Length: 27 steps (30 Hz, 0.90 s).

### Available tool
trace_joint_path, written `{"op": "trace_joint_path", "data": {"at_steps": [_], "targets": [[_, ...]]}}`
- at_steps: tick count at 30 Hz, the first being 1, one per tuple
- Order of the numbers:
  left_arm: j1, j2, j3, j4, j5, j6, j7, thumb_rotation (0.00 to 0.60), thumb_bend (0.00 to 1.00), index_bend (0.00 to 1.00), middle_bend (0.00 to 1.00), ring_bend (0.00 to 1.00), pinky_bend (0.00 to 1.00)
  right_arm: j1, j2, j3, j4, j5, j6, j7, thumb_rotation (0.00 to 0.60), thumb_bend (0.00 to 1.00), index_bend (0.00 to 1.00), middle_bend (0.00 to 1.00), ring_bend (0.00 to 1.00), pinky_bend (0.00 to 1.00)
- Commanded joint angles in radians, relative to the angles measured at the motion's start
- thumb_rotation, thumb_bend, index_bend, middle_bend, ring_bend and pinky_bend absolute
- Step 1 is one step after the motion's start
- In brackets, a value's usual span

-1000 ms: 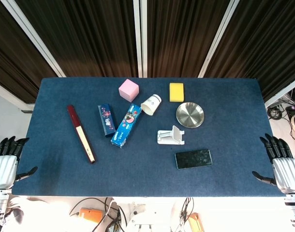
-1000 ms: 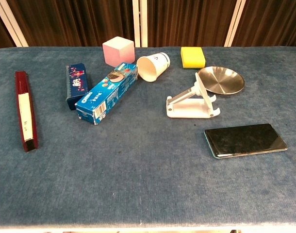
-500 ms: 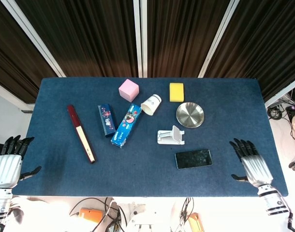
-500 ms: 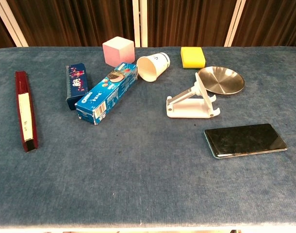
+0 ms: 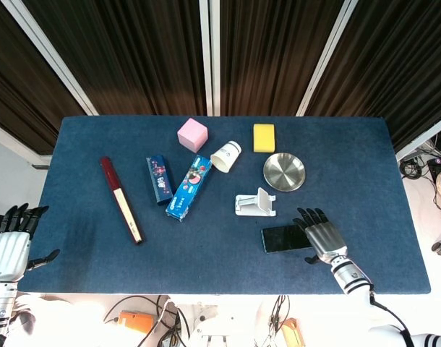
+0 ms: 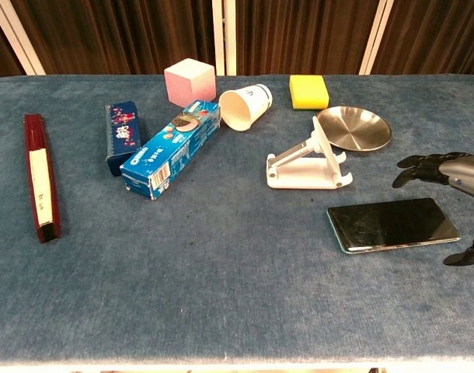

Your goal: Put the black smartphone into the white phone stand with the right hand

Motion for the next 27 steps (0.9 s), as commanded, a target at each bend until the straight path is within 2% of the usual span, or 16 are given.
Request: {"op": "trace_joint_path", "data": {"at_steps": [1, 6, 16, 23, 27], "targets": [[-0.001, -0.003, 0.000, 0.006, -0.003, -0.005, -0.004, 0.600, 0.06, 0.13, 0.16, 0.05, 0.00, 0.031, -0.039, 0.009, -0.001, 0.037, -0.013, -0.026, 0.600, 0.18, 0.21, 0.01, 0.00, 0.07], [-0.005, -0.008, -0.001, 0.014, -0.006, -0.012, -0.011, 0.600, 0.06, 0.13, 0.16, 0.05, 0.00, 0.059, -0.085, 0.003, 0.022, 0.052, -0.019, -0.040, 0.600, 0.20, 0.21, 0.01, 0.00, 0.07], [0.004, -0.010, 0.002, 0.033, -0.017, -0.013, -0.028, 0.600, 0.06, 0.13, 0.16, 0.05, 0.00, 0.086, -0.113, -0.017, 0.052, 0.086, -0.009, -0.056, 0.600, 0.29, 0.29, 0.00, 0.00, 0.06], [0.009, -0.013, 0.003, 0.039, -0.018, -0.008, -0.032, 0.600, 0.06, 0.13, 0.16, 0.05, 0.00, 0.092, -0.108, -0.020, 0.068, 0.102, -0.010, -0.008, 0.600, 0.32, 0.45, 0.00, 0.00, 0.05], [0.010, -0.013, 0.002, 0.040, -0.020, -0.007, -0.033, 0.600, 0.06, 0.13, 0.16, 0.05, 0.00, 0.080, -0.103, -0.017, 0.074, 0.093, 0.000, 0.055, 0.600, 0.32, 0.50, 0.00, 0.00, 0.05]]}}
